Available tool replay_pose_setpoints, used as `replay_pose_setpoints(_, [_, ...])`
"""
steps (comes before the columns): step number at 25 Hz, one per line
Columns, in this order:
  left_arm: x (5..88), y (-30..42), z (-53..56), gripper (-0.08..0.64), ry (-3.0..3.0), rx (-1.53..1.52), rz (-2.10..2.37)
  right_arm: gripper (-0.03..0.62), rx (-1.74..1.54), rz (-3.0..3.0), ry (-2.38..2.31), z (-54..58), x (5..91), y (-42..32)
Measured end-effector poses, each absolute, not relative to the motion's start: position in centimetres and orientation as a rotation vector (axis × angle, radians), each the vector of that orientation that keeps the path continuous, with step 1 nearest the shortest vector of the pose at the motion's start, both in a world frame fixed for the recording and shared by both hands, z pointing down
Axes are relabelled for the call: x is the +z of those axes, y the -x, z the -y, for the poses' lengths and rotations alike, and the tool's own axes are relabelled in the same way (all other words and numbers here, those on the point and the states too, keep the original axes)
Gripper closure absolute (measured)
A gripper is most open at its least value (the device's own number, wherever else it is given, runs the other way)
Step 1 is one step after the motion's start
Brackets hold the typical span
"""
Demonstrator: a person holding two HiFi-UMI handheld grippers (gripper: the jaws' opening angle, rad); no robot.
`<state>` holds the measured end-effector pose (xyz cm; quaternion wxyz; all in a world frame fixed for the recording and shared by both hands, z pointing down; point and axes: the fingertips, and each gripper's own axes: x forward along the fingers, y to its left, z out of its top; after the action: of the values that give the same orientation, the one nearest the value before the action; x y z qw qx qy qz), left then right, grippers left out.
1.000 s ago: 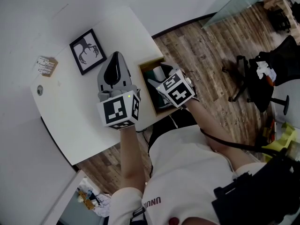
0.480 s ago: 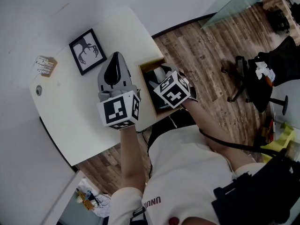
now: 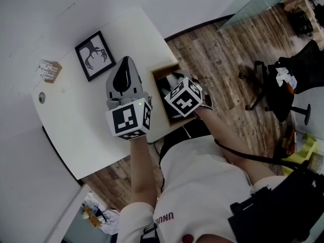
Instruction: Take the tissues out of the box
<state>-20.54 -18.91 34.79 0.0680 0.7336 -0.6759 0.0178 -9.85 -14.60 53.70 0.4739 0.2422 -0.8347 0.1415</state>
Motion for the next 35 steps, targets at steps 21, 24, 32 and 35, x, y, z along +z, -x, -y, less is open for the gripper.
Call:
replay_pose_setpoints(21, [35.04,20.68,19.32,0.548,-2.196,0.058,2.039,0.367,0.374,1.988,-0.506,14.45,54.16,9.98])
replay_pose_setpoints(24, [35.05,20.66,19.37,0.548,-2.194,0.061,2.040,0.379,0.370,1.986,-0.502,14.49,54.15,9.95])
replay_pose_setpoints(32, [35.17,20.60,19.29,0.548,-2.190,0.069,2.043,0.411,0.354,1.990,-0.486,14.37,54.09,10.04])
replay_pose_setpoints(35, [35.31,20.62,19.20,0.548,-2.185,0.073,2.044,0.430,0.342,1.997,-0.490,14.29,54.06,10.13])
